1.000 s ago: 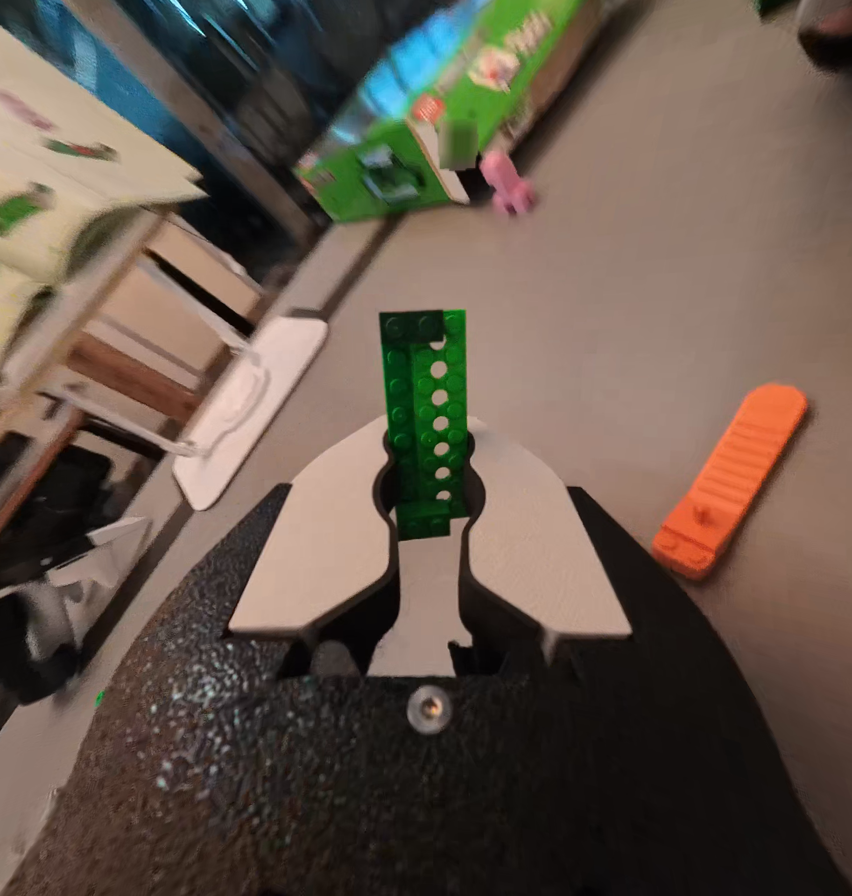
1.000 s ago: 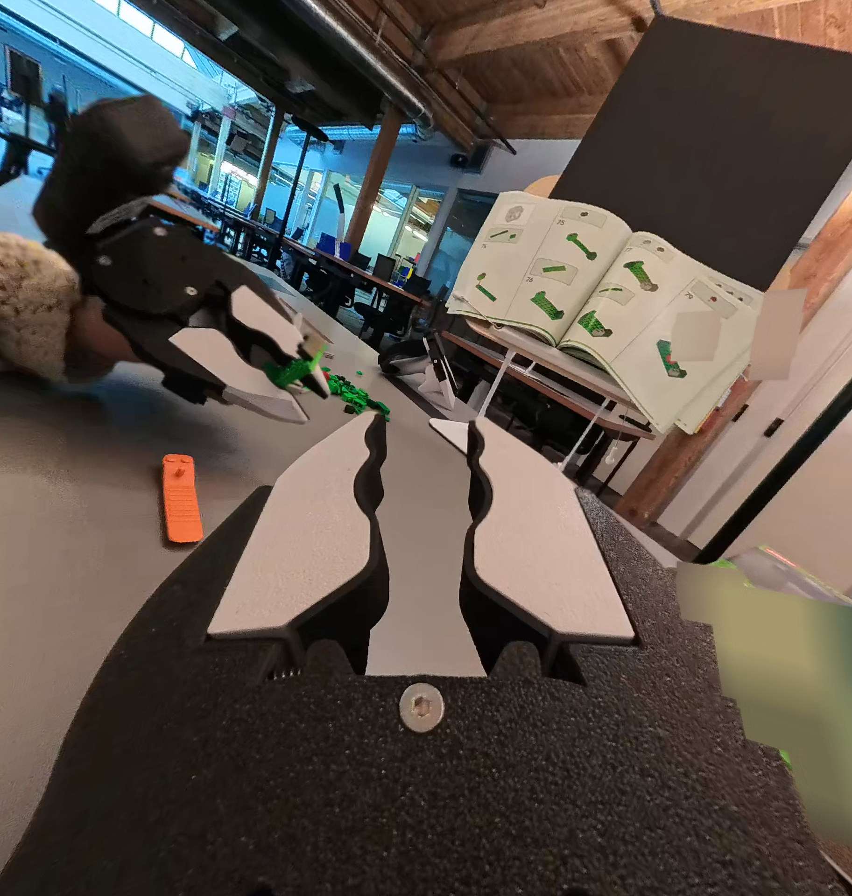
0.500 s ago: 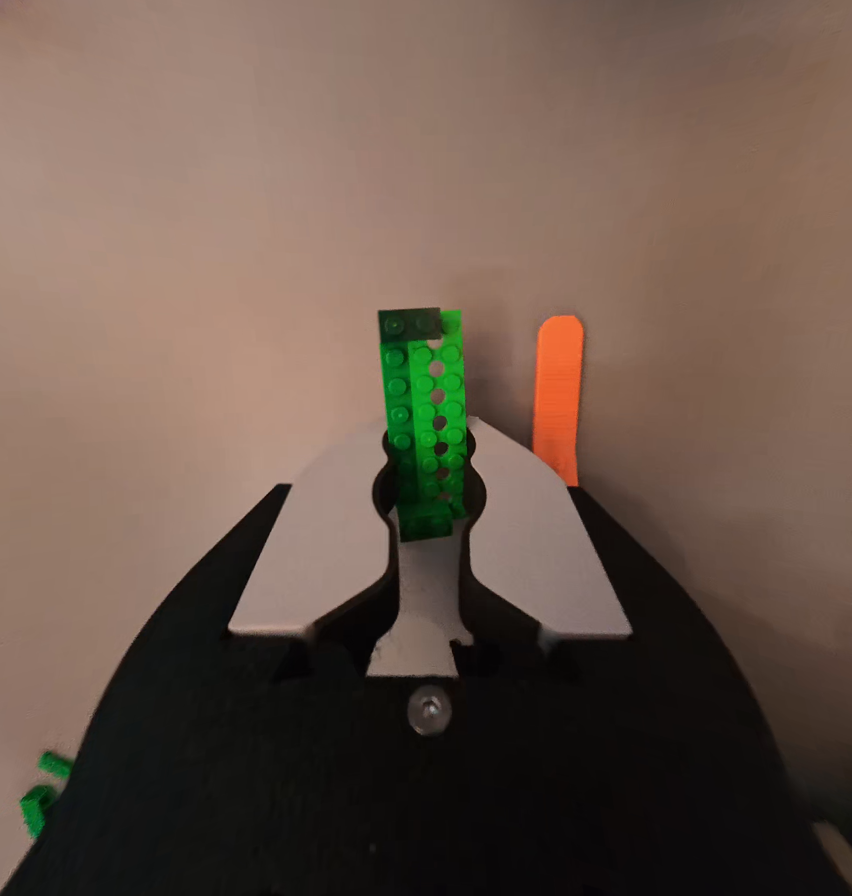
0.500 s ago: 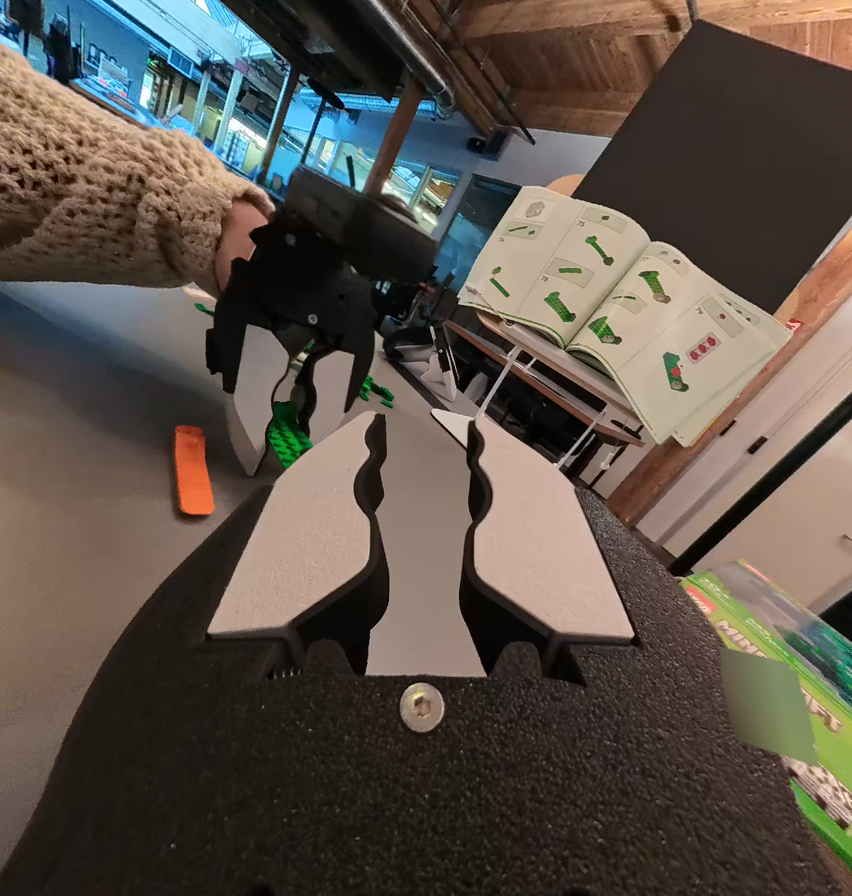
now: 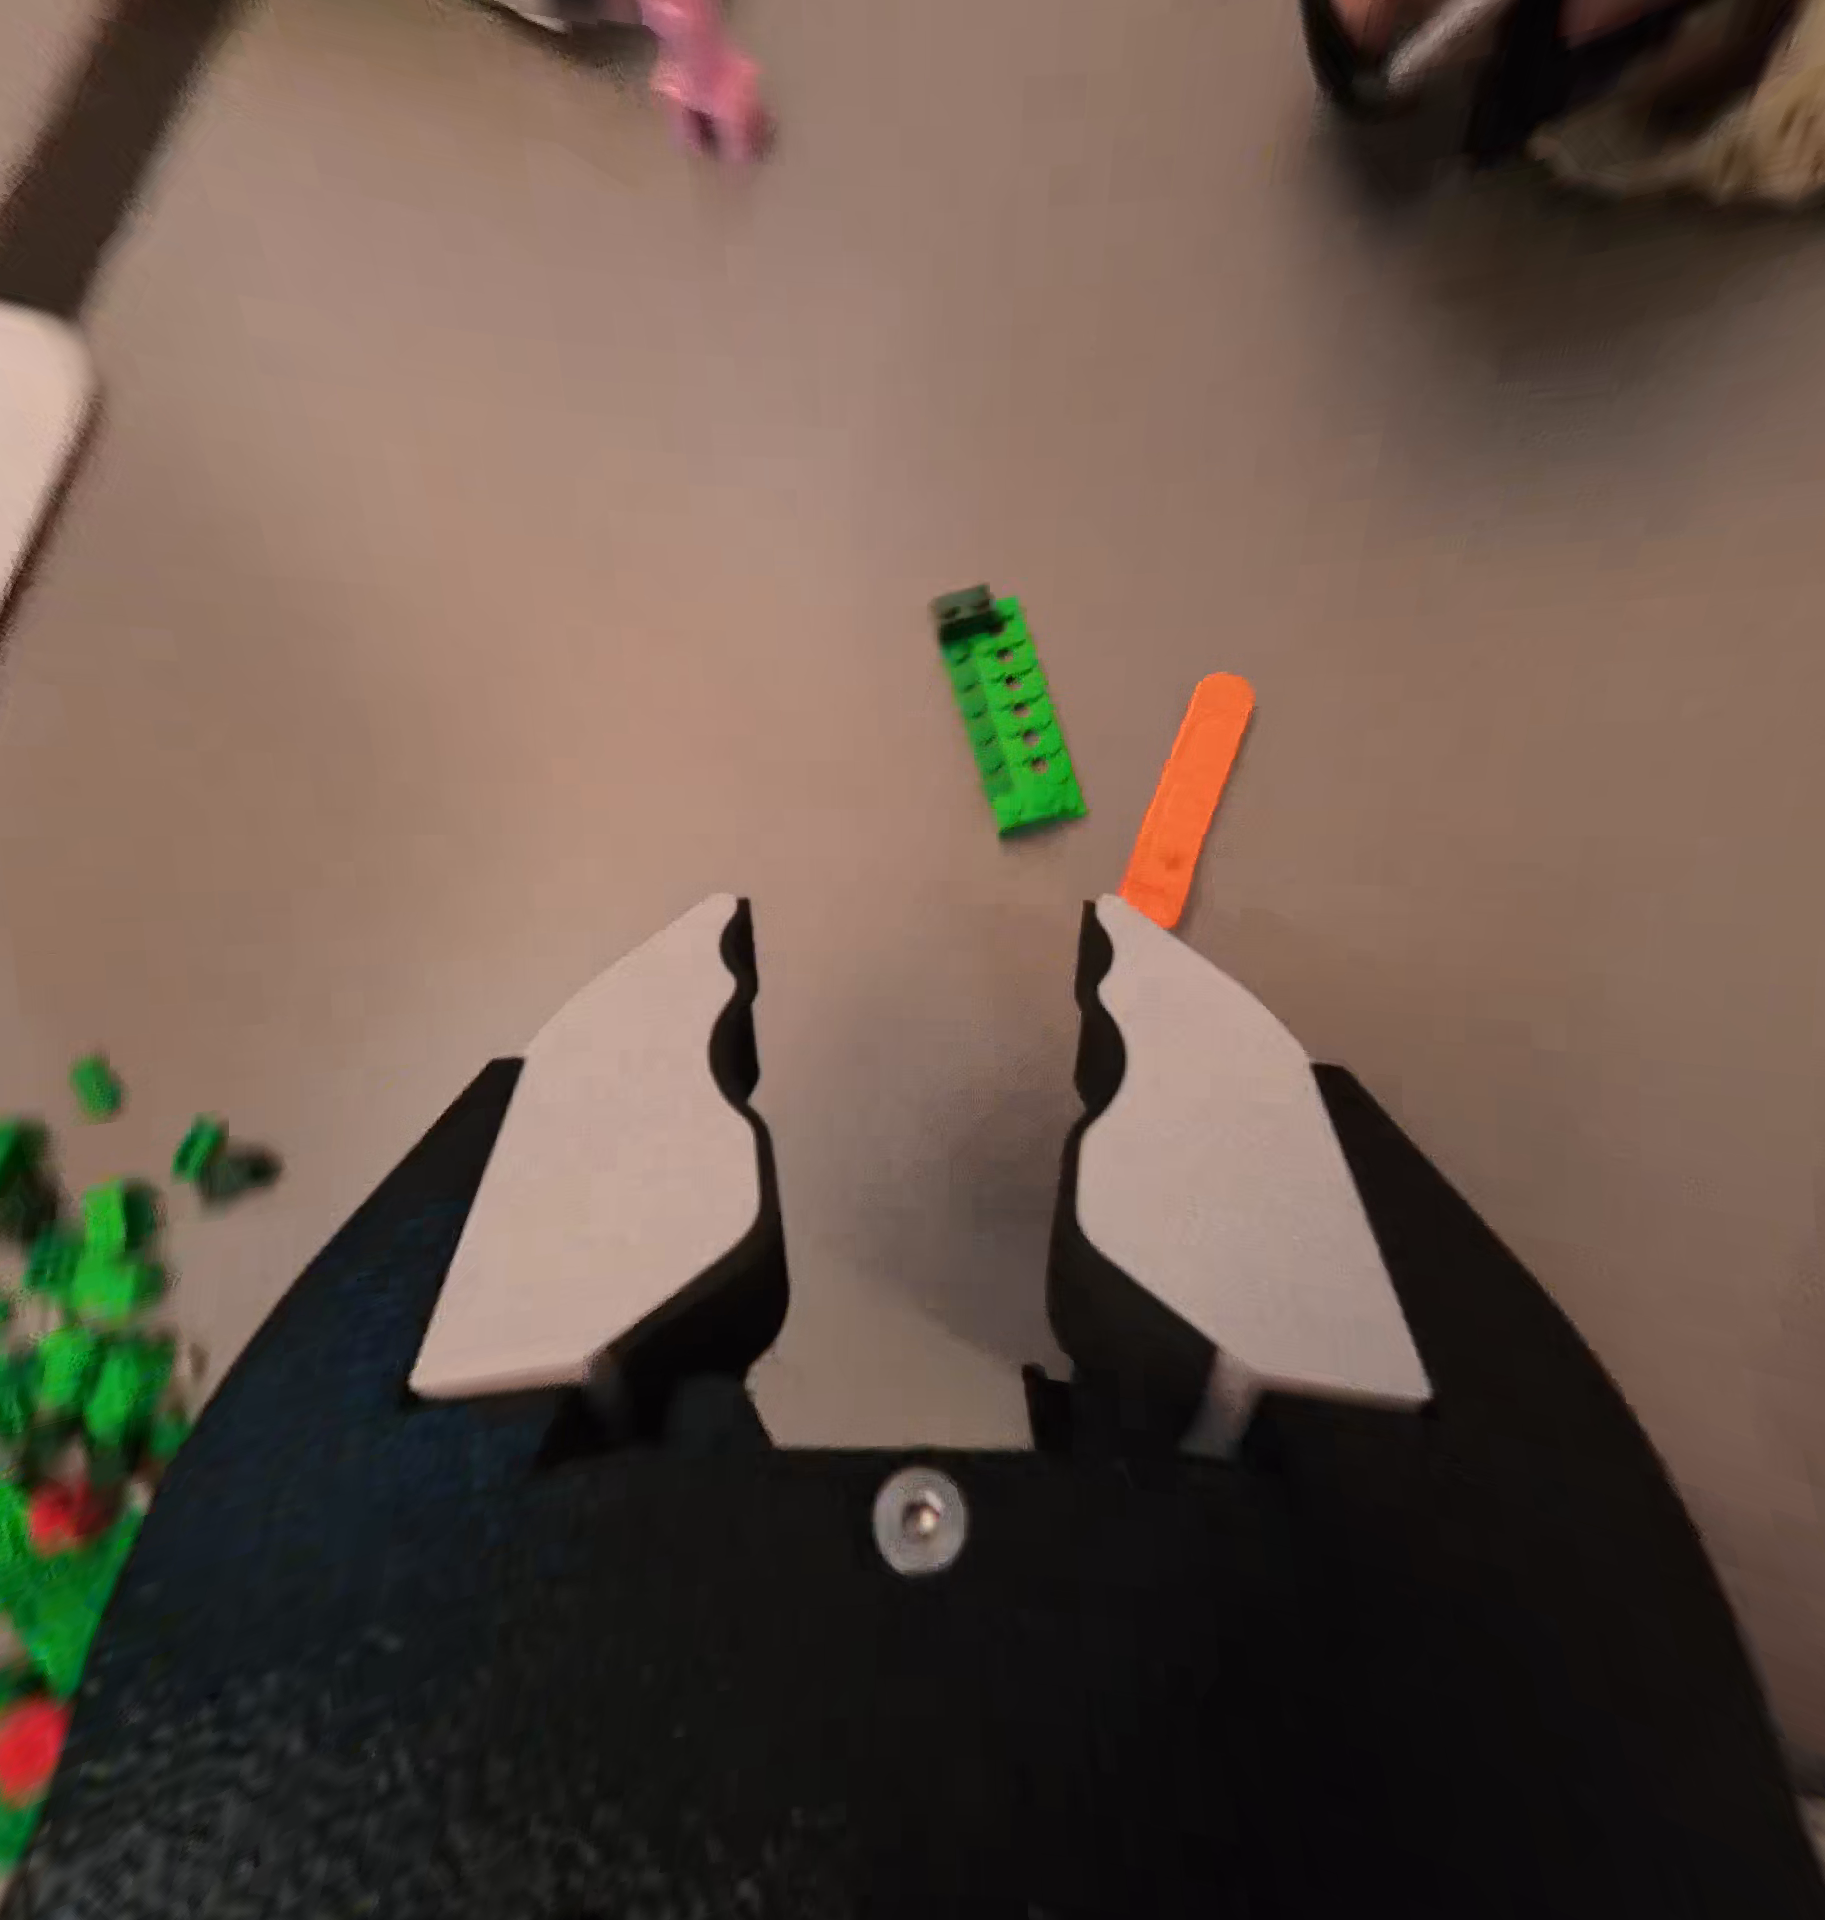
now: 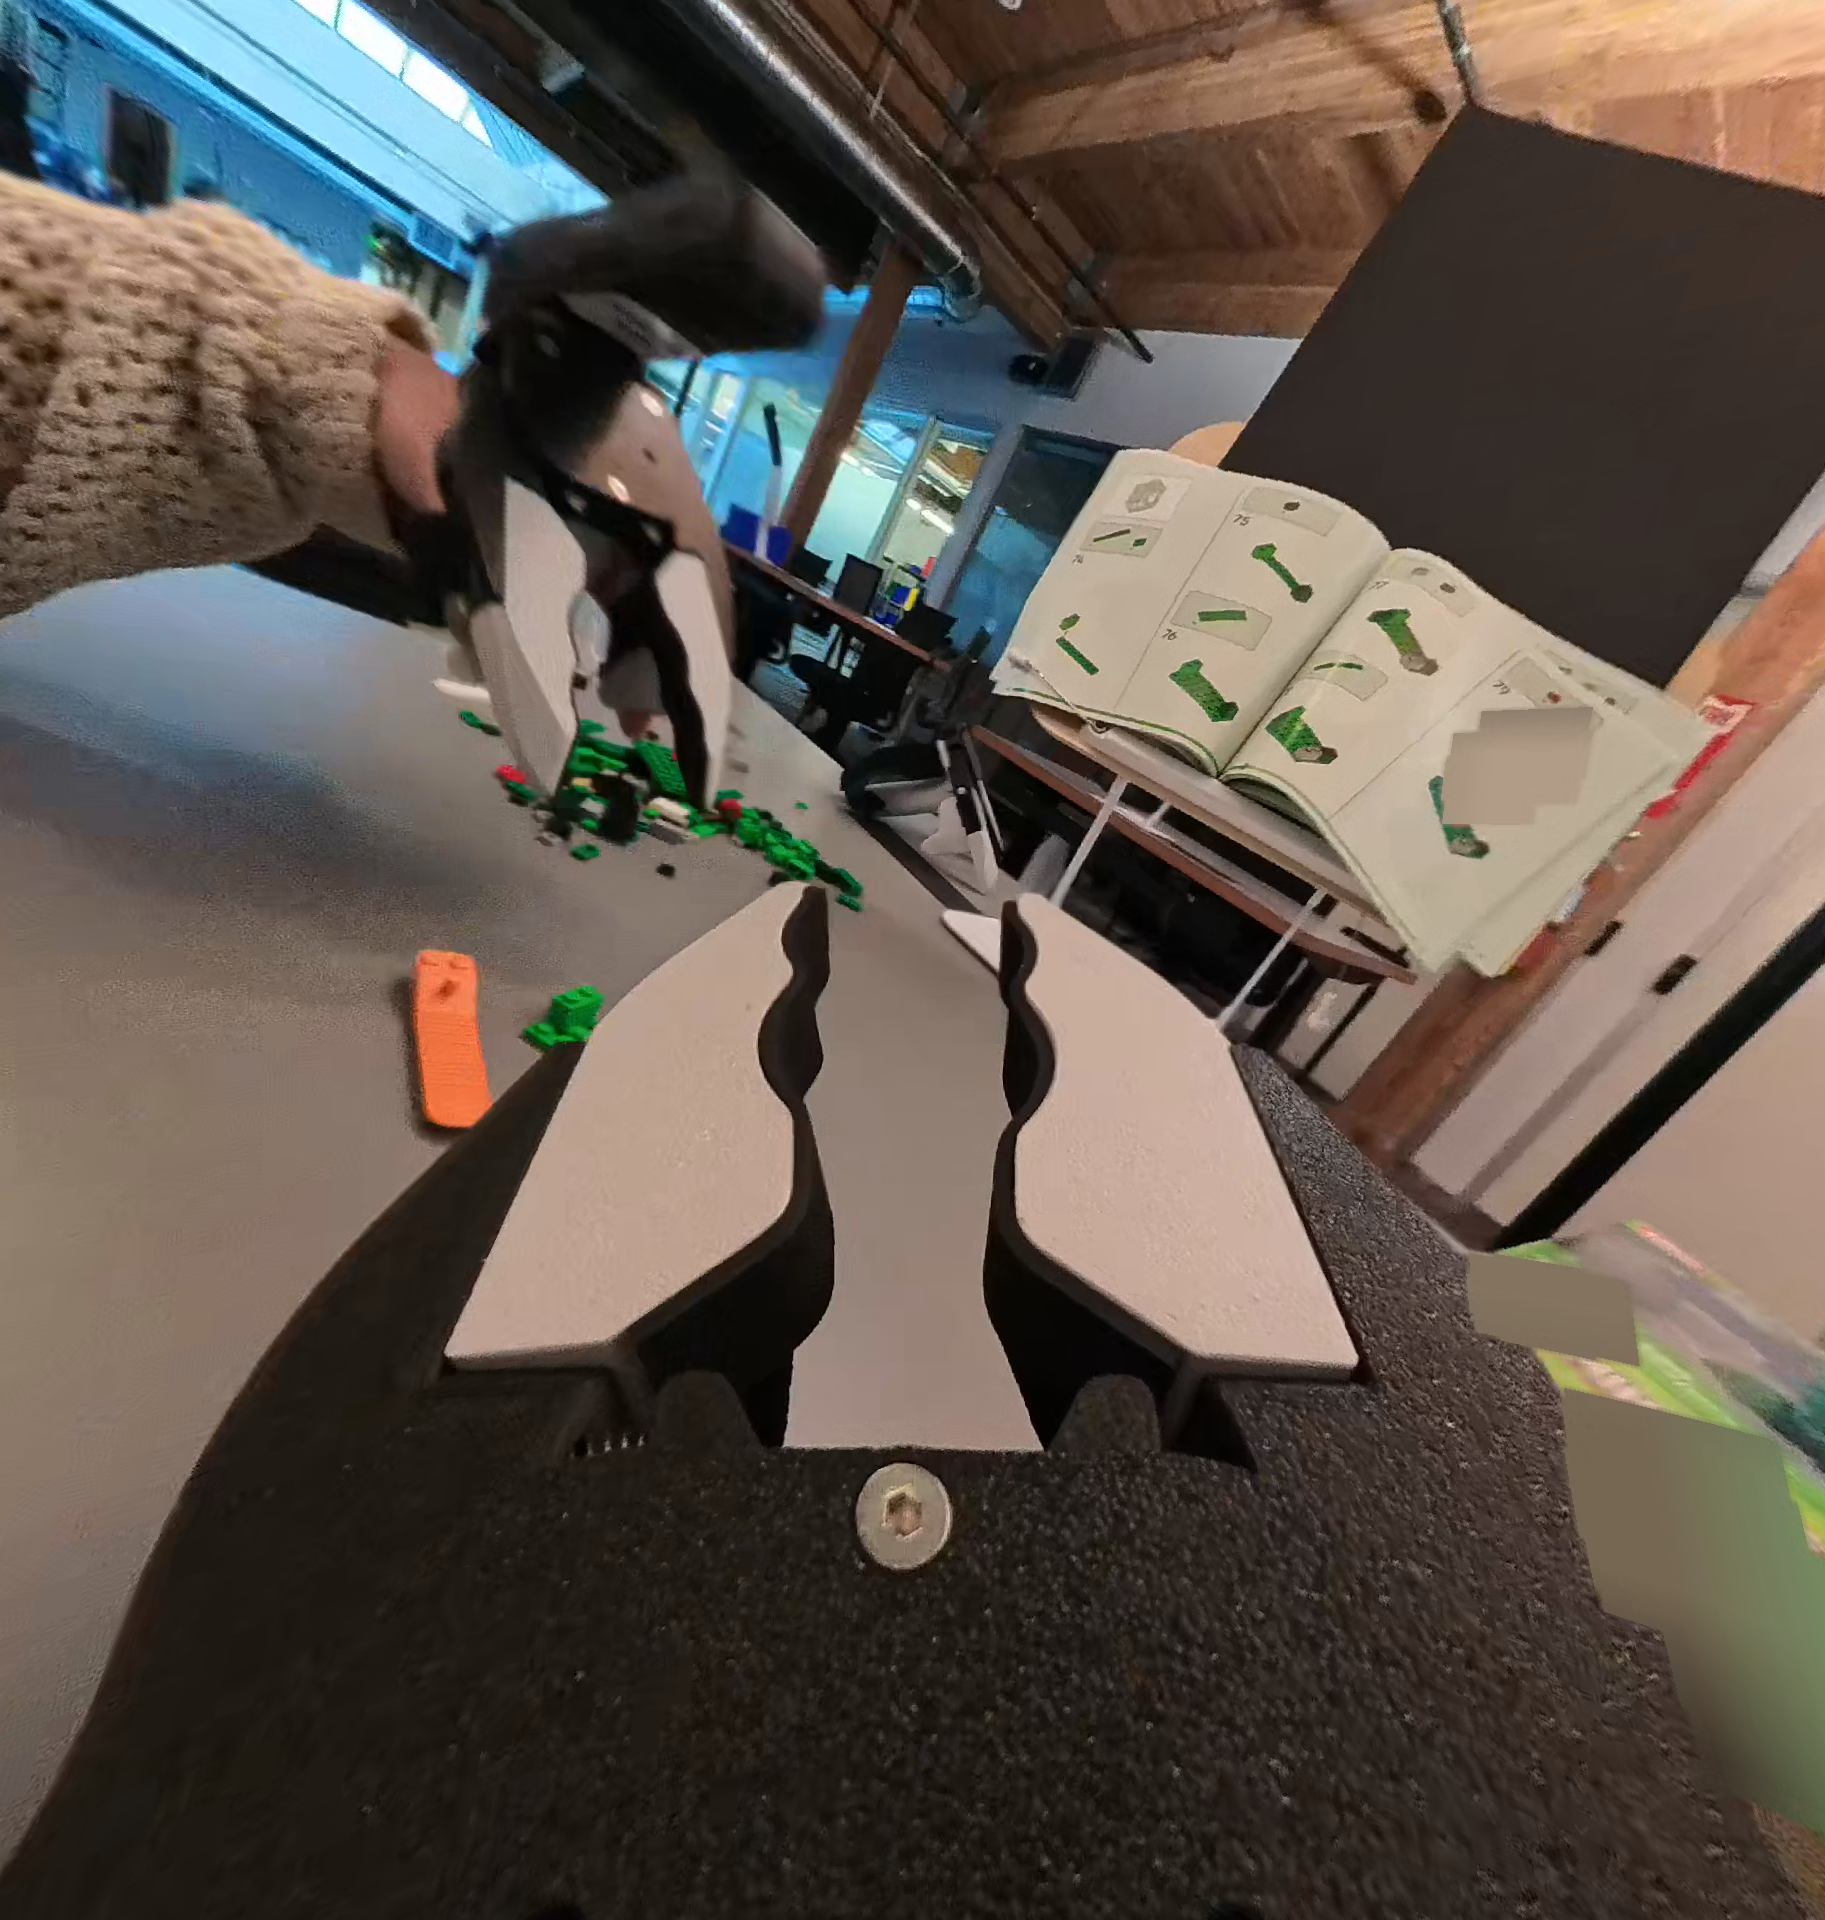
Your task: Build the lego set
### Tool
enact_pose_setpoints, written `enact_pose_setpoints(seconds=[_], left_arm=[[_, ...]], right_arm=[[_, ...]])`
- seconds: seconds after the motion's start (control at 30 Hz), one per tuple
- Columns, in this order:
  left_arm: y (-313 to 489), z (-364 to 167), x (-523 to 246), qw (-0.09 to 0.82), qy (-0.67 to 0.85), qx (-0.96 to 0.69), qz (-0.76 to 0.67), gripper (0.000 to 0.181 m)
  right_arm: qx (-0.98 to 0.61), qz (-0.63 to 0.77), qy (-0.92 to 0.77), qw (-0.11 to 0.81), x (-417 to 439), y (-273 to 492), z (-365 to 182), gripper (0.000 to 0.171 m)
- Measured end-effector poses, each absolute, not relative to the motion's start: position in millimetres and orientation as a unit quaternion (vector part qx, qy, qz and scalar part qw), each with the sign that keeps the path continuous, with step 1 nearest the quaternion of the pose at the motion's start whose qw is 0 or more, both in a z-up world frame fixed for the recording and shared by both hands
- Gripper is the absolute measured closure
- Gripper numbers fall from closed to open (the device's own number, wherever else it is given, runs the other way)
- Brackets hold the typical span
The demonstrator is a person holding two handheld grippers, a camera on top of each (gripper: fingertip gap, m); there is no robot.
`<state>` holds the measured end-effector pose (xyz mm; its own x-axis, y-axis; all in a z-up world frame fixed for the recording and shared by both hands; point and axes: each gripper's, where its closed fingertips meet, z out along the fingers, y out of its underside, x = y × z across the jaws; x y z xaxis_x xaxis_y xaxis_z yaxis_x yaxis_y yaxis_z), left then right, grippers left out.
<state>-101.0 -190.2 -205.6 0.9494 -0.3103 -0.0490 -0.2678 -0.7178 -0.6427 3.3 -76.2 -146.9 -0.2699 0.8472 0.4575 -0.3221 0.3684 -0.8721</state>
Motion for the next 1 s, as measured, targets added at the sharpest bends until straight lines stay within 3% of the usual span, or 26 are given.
enact_pose_setpoints(seconds=[0.03, 0.13, 0.27, 0.5, 0.67, 0.87, 1.0], left_arm=[[-206, -198, -107, 0.371, 0.121, -0.92, -0.028, 0.122], [-251, -187, -112, 0.451, 0.031, -0.891, -0.03, 0.12], [-293, -189, -109, 0.515, -0.034, -0.857, -0.006, 0.123], [-323, -196, -123, 0.499, -0.038, -0.866, 0.014, 0.125], [-339, -197, -145, 0.486, -0.028, -0.872, 0.047, 0.124], [-350, -205, -182, 0.474, -0.041, -0.874, 0.104, 0.123], [-359, -205, -208, 0.476, -0.062, -0.865, 0.149, 0.122]], right_arm=[[-0.223, 0.522, -0.608, 0.556, 2, -77, -148, 0.14], [-0.168, 0.502, -0.689, 0.496, -4, -99, -165, 0.139], [-0.113, 0.46, -0.84, 0.265, -27, -129, -206, 0.126], [-0.04, 0.265, -0.963, 0.037, -56, -154, -255, 0.131], [-0.055, 0.188, -0.98, 0.013, -64, -152, -270, 0.144], [-0.228, 0.201, -0.952, 0.028, -82, -157, -270, 0.147], [-0.259, 0.307, -0.908, 0.118, -87, -160, -237, 0.128]])
